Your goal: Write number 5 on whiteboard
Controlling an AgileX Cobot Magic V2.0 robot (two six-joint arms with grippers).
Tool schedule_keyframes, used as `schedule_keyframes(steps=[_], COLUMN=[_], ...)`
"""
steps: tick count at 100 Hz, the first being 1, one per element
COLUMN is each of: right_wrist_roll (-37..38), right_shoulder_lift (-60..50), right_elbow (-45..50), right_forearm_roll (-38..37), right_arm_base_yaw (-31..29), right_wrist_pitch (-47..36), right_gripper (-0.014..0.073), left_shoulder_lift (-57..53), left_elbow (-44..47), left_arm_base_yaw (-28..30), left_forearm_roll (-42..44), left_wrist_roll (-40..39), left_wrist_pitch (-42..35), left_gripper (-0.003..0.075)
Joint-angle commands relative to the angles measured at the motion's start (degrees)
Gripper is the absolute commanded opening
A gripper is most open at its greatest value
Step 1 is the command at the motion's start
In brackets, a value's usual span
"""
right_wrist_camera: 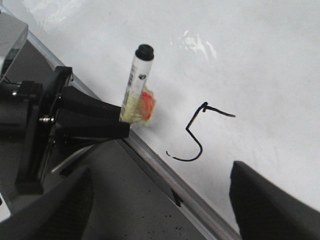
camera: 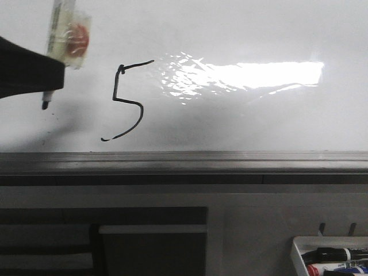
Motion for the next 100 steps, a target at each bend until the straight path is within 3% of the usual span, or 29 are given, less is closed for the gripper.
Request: schedule_keyframes(steps=[1,9,19,75,84,100], right_wrist_roll=[-0.45,-0.45,-0.45,-0.45,-0.45,-0.45], right_shoulder_lift=[-3.2,-3.84,-3.84,-3.84,-3.84,-3.84], right_elbow=[-1.63,-1.42,-1.43,-1.43,-1.43,-1.43], right_forearm_roll=[-0.78,-0.78,-0.78,-0.78,-0.78,-0.78], right_arm_base_yaw=[-0.56,-0.56,-0.56,-0.56,-0.56,-0.56], right_wrist_pitch=[-2.17,-2.17,-1.94,-0.61,-0.5,-0.5], right_gripper=[0.0489,0.0471,0.0469,0.0469,0.0469,0.0469], left_shoulder_lift=[-0.92,-0.56,0.27,5.92,5.92,5.77], left_elbow=[-3.36,-5.17,-7.01,-9.05,-9.05,-9.05], left_arm_base_yaw=[0.02,0.43,0.55,0.55,0.55,0.55], left_forearm_roll=[-8.18,-9.4,-10.86,-15.84,-15.84,-16.45], left_wrist_roll=[-0.72,-0.72,-0.72,-0.72,-0.72,-0.72], left_wrist_pitch=[6.83,12.11,13.25,10.14,10.14,10.01], left_gripper=[-0.002,-0.002,-0.002,-0.0009,0.0075,0.0335])
